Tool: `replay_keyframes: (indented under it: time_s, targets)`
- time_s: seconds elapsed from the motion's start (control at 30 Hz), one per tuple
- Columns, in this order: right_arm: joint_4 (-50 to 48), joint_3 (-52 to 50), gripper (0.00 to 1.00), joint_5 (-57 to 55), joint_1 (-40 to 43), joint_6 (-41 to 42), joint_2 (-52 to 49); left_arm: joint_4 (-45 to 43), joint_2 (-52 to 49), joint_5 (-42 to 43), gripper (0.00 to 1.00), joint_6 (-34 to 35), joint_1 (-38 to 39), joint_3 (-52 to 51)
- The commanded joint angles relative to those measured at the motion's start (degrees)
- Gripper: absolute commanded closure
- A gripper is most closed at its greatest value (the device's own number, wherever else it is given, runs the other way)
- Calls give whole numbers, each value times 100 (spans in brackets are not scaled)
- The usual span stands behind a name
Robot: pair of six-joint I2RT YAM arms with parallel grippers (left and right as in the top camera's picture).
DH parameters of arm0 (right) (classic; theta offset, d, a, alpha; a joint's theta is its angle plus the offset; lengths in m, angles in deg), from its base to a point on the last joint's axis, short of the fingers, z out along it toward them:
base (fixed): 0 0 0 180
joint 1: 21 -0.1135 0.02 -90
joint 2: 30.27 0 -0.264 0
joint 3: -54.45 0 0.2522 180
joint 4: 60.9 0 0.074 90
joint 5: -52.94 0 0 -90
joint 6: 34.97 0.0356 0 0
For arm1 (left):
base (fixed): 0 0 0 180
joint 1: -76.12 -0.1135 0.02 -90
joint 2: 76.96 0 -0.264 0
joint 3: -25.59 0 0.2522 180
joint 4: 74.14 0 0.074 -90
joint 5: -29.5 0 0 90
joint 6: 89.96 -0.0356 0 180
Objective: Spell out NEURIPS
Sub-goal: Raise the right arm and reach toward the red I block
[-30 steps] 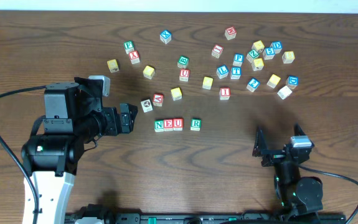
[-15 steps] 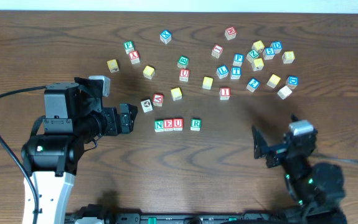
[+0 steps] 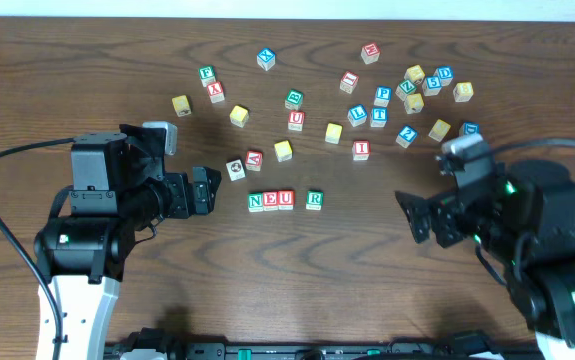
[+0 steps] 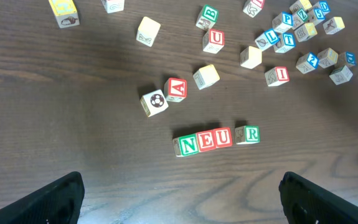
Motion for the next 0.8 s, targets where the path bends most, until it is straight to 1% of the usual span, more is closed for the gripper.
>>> replay_keyframes:
  time_s: [0.0, 0.1, 0.37, 0.57, 0.77]
  targets:
    - [-24, 326, 1, 59, 35, 503, -409, -11, 37, 50, 2, -59, -35, 76]
    - [7, 599, 1, 61, 28, 704, -896, -9, 37, 52, 2, -57, -35, 76]
    - [-2, 970, 1, 59, 4, 699, -2131, -9, 37, 52, 2, -59, -35, 76]
    - [7, 970, 1, -304, 9, 702, -2542, -9, 37, 50, 2, -59, -35, 76]
    - [-4, 981, 1, -457, 9, 697, -2538, -9, 37, 50, 2, -57, -35, 76]
